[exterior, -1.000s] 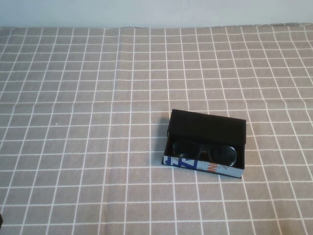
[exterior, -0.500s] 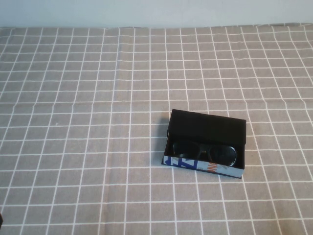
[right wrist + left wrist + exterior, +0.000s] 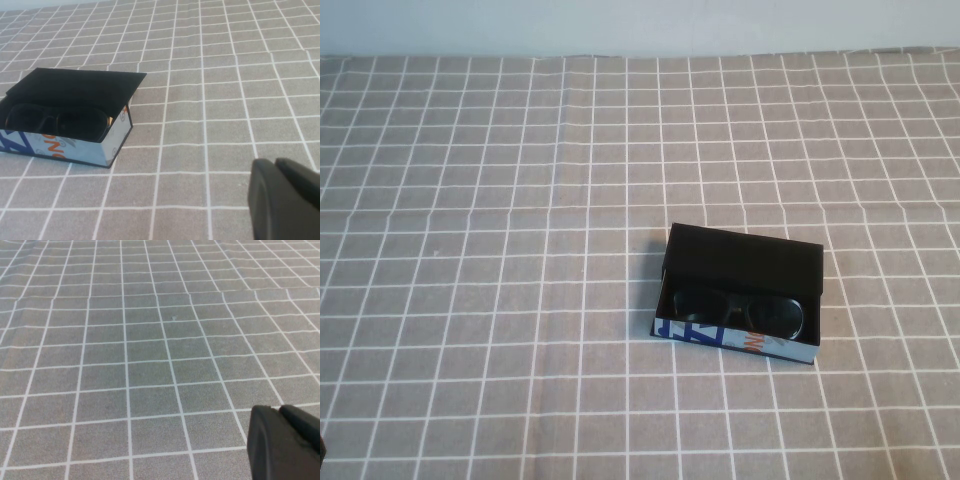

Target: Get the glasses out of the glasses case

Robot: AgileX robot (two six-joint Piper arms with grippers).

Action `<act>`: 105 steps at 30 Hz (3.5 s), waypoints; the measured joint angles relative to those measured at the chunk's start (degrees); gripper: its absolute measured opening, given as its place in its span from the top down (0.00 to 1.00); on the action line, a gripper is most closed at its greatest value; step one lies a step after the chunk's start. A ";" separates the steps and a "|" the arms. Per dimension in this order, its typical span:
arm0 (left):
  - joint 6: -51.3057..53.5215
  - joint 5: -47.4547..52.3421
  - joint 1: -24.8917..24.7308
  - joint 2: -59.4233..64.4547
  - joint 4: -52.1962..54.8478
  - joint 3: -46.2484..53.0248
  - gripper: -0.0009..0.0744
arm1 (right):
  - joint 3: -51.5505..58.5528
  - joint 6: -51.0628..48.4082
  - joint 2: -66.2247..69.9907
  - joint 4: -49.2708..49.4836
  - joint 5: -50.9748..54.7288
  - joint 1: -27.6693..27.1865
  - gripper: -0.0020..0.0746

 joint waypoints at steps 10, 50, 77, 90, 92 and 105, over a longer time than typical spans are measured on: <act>0.00 0.00 0.00 0.00 0.00 0.00 0.99 | 0.00 0.00 0.00 0.00 0.00 0.00 1.00; 0.00 0.00 0.00 0.00 0.00 0.00 0.99 | -8.91 14.68 -0.13 -0.05 -31.02 0.00 1.00; 0.00 0.00 0.00 0.00 0.00 0.00 0.99 | -42.26 -28.21 45.14 21.02 25.41 0.00 1.00; 0.00 0.00 0.00 0.00 0.00 0.00 0.99 | -59.18 -46.40 66.93 23.40 36.27 2.17 1.00; 0.00 0.00 0.00 0.00 0.00 0.00 0.99 | -62.17 -44.78 70.22 19.19 36.27 4.99 1.00; 0.00 0.00 0.00 0.00 0.00 0.00 0.99 | -78.21 -34.33 95.77 -0.64 37.44 20.89 0.74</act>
